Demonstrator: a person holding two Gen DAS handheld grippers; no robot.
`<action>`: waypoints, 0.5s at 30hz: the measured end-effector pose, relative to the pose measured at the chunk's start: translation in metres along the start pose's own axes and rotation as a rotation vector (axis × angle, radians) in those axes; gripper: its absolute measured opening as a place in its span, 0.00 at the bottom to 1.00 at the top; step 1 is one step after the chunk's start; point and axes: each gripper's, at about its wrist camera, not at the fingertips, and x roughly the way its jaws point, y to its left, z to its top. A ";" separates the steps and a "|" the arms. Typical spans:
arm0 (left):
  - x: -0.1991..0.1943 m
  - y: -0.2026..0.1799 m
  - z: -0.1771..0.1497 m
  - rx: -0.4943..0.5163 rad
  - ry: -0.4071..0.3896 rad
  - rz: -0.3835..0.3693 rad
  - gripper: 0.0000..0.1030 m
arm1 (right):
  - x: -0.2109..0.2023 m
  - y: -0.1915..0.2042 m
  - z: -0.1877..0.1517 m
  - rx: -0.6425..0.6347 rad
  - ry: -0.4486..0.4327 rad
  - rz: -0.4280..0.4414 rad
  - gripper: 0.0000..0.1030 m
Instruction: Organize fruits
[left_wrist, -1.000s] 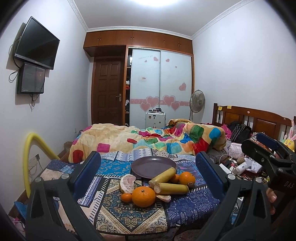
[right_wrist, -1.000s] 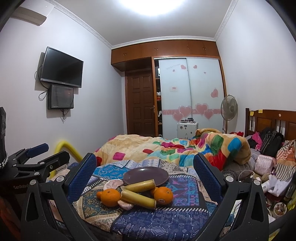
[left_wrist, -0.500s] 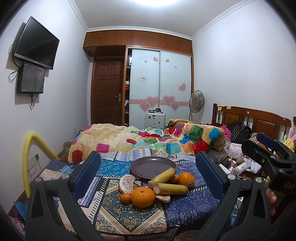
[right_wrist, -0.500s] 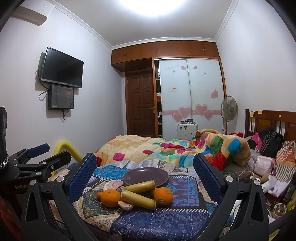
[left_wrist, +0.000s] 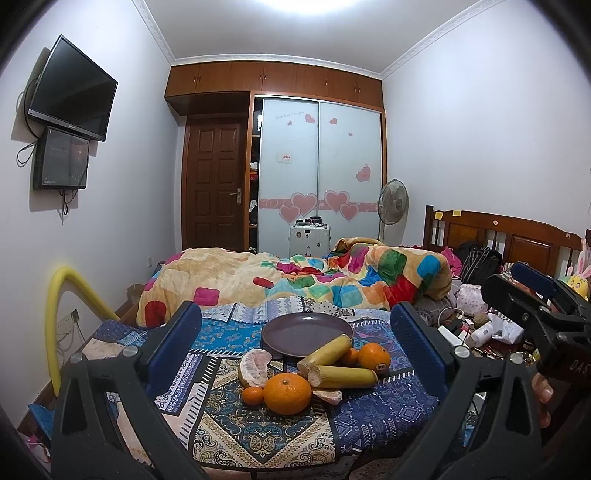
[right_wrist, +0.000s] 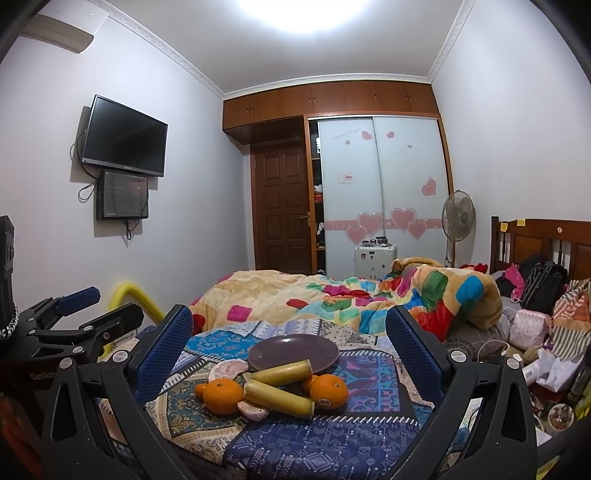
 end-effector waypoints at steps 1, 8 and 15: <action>0.000 0.000 0.000 0.001 -0.001 0.001 1.00 | 0.000 0.000 0.000 0.001 0.000 0.001 1.00; 0.008 0.001 -0.003 0.002 0.026 -0.003 1.00 | 0.011 0.001 -0.005 -0.009 0.026 0.006 1.00; 0.048 0.017 -0.025 -0.011 0.161 -0.015 1.00 | 0.055 -0.003 -0.034 -0.067 0.163 -0.040 1.00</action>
